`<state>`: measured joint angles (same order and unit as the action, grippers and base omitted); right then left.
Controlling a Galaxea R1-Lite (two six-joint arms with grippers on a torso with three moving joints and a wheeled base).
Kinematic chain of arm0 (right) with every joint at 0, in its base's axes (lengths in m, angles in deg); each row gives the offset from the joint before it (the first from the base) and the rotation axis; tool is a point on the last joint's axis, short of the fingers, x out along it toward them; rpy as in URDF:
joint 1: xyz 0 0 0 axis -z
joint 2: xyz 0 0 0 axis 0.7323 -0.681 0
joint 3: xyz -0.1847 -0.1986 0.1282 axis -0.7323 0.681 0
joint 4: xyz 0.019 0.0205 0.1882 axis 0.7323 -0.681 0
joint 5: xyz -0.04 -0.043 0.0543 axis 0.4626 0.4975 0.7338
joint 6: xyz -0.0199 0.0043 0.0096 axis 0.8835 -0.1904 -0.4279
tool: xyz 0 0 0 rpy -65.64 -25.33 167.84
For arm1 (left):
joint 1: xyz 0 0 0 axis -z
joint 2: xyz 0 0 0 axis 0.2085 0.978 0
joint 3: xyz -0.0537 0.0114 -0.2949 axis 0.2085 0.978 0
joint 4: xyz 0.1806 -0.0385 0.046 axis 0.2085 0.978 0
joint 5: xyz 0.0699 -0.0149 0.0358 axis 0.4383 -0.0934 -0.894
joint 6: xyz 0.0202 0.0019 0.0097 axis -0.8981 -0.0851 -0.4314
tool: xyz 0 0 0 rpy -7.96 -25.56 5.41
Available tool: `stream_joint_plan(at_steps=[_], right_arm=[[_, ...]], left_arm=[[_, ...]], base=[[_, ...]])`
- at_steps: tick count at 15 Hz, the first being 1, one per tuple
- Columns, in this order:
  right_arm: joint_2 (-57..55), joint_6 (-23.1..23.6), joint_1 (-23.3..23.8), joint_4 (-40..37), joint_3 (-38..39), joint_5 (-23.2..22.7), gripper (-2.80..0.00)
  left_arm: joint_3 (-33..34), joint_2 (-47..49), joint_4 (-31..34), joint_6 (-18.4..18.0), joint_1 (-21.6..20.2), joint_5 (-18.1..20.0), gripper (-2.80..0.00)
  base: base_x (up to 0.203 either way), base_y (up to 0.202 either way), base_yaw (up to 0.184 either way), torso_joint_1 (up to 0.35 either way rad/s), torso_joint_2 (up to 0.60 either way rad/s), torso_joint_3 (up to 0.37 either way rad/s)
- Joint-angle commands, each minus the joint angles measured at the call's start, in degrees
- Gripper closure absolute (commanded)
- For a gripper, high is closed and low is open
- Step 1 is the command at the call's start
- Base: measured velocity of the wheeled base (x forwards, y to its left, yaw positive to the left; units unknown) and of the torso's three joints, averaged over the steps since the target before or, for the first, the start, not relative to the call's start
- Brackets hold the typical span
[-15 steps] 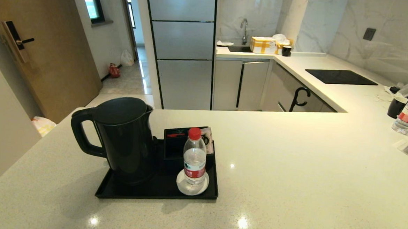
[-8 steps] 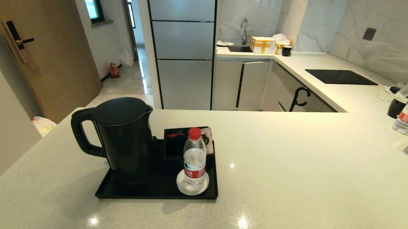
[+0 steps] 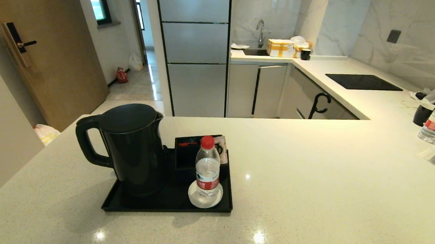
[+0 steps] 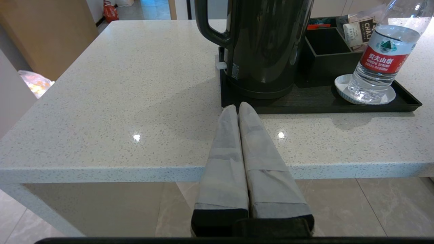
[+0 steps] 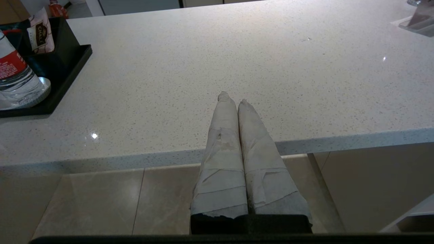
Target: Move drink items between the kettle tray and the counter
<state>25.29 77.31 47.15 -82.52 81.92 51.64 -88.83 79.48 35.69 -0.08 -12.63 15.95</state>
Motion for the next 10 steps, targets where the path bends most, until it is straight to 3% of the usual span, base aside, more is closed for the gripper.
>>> stream_joint_plan(at_steps=[1,10], right_arm=[[-0.09,0.02,0.01,-0.01,0.07,0.03,0.00],[-0.09,-1.30,0.01,-0.10,-0.02,0.11,0.00]], left_arm=[[0.00,-0.02,-0.05,0.02,-0.02,0.01,0.00],[0.00,-0.02,-0.05,0.02,-0.02,0.01,0.00]], base=[[0.000,0.000,0.000,0.000,0.00,0.000],[0.000,0.000,0.000,0.000,0.00,0.000]])
